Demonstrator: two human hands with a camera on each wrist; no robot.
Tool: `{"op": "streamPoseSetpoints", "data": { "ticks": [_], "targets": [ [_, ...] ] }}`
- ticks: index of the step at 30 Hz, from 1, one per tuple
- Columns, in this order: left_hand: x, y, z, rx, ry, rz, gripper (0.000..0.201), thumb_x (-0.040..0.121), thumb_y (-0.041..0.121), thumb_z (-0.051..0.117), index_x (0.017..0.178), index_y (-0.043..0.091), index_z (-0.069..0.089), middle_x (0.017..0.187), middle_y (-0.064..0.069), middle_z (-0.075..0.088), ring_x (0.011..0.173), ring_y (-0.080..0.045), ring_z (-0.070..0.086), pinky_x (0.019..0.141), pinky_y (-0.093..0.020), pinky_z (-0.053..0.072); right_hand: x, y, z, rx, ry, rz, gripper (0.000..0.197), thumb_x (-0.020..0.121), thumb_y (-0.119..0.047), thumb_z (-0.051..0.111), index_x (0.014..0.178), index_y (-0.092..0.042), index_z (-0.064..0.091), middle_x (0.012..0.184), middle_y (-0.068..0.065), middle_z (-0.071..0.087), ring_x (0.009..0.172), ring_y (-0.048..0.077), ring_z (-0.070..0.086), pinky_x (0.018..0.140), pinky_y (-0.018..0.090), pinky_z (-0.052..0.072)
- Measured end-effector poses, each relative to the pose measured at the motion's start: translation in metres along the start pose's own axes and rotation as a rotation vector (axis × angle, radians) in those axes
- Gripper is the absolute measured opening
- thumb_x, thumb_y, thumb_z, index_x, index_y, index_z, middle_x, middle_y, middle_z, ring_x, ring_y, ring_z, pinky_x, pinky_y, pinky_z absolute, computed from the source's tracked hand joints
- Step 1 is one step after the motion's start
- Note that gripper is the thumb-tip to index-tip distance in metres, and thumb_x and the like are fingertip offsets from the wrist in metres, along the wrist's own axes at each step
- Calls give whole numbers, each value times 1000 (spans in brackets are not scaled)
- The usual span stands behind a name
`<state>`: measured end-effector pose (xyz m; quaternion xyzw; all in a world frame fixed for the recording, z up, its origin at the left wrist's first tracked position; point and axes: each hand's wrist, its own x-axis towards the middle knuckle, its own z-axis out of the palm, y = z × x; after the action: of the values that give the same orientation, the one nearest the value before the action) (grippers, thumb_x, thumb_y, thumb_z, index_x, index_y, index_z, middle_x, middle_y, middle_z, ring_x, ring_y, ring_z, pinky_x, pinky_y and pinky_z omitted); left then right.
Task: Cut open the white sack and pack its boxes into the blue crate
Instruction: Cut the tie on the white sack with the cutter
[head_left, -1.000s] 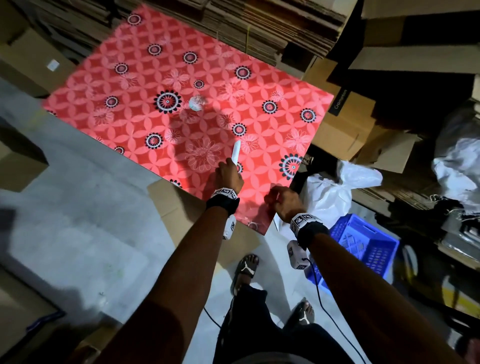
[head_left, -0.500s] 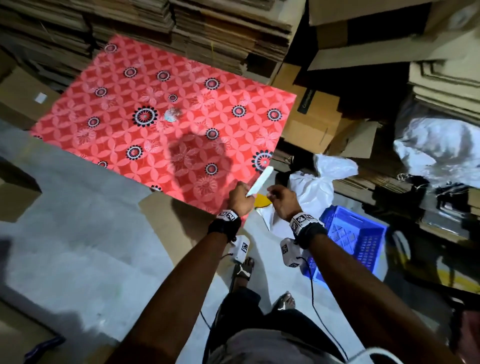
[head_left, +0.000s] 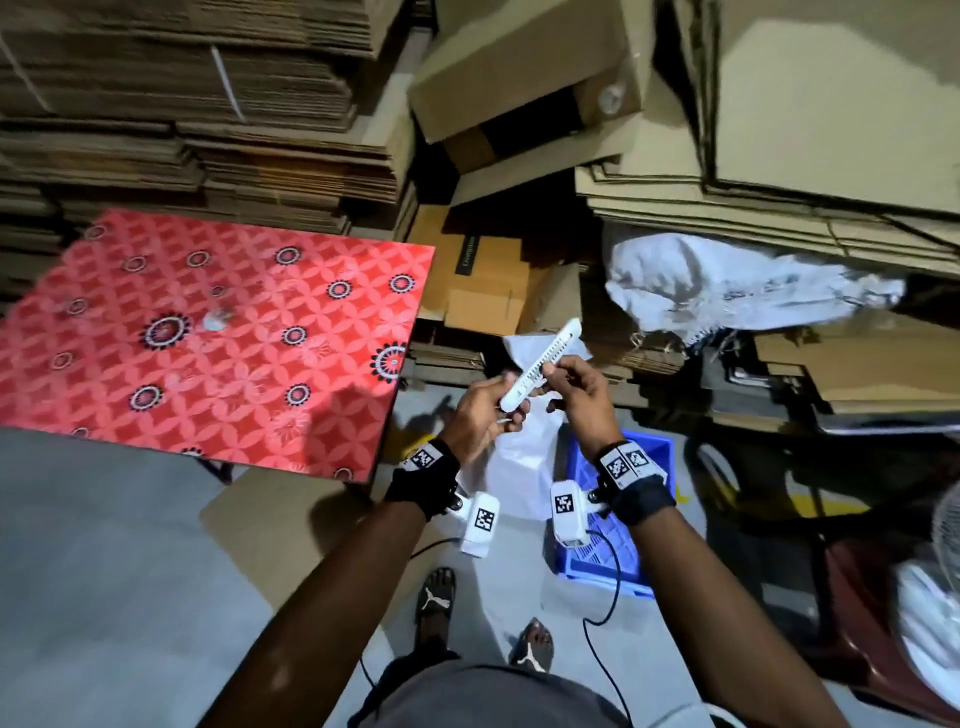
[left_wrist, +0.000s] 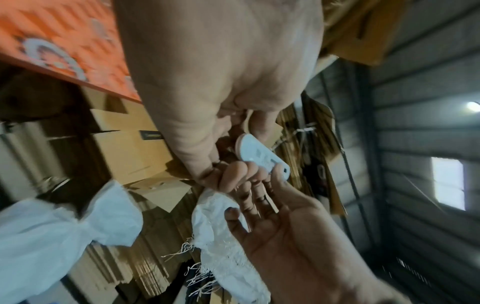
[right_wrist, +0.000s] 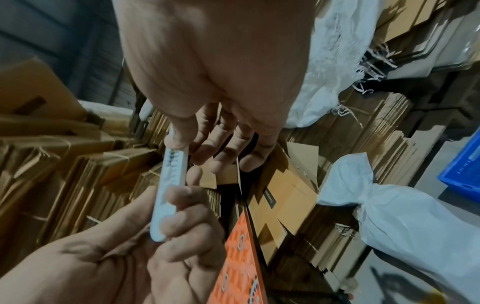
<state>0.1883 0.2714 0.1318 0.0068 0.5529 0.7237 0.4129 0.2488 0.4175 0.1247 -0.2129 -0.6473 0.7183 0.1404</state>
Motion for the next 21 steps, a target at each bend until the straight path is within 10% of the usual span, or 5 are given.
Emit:
{"op": "streamPoseSetpoints", "data": {
  "ticks": [7,21],
  "targets": [
    [-10,-12,64,360,-92,252,16,107,7,47,99,2,60,83,-17,62,59,-14,53,58,-20,44,-23,-27,-59,-6,69,-43,12,94,-12,66,100,-1,64,70,3,61,56,8,55,52,26,39],
    [-14,-28,82,379,-134,191,27,110,22,42,96,5,56,63,5,40,50,-6,29,45,-15,24,-33,-30,-87,39,53,-90,24,96,-13,64,92,11,65,60,12,53,52,19,46,49,27,37]
  ]
}}
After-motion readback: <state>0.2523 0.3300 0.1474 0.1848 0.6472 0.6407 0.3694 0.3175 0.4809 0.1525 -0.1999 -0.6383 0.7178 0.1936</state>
